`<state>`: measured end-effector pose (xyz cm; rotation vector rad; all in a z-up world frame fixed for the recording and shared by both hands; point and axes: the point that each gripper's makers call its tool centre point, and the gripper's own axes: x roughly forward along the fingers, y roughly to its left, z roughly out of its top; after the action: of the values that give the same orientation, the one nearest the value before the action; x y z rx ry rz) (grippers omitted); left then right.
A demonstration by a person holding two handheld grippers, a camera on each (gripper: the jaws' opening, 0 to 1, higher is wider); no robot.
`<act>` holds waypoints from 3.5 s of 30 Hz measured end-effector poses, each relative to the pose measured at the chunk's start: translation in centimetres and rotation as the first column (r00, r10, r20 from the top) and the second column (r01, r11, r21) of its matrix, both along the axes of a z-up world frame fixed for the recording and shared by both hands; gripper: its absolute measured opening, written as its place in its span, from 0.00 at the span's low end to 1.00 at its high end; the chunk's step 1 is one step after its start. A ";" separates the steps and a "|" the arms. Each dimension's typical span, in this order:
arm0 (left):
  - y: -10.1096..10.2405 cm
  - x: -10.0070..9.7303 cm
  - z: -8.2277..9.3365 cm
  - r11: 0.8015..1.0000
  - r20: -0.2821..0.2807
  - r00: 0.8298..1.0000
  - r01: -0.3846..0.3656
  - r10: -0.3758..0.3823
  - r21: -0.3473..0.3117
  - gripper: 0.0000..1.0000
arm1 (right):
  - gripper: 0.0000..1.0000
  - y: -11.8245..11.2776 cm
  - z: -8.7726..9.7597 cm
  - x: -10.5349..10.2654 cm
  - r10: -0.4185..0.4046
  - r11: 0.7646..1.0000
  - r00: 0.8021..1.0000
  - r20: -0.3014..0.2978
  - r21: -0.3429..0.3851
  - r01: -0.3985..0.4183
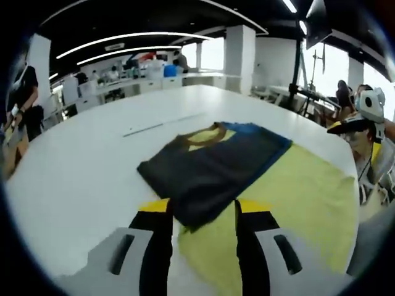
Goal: Fold the garment on the visible template until the final outline fits inside the template.
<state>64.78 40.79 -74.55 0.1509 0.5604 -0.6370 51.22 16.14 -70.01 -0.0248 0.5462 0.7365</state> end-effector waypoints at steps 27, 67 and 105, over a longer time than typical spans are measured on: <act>1.0 -0.5 -3.1 0.986 -0.014 1.000 0.030 -0.028 0.164 0.01 | 0.97 -0.2 -0.5 0.5 -0.023 1.000 0.999 -0.023 0.001 0.023; -0.5 -10.9 1.9 0.979 -0.012 0.981 0.194 -0.195 -0.068 0.62 | 0.98 0.4 -1.4 -3.0 0.196 0.977 0.978 -0.070 -0.075 -0.202; -0.4 -22.9 -3.0 0.873 -0.181 0.879 0.467 -0.441 0.141 0.35 | 0.40 -2.5 -6.9 -9.4 0.371 0.851 0.911 -0.180 -0.326 -0.411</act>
<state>41.85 40.36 -77.59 0.4212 0.7310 -1.0649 41.86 13.61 -76.90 -0.4510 0.7909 1.0334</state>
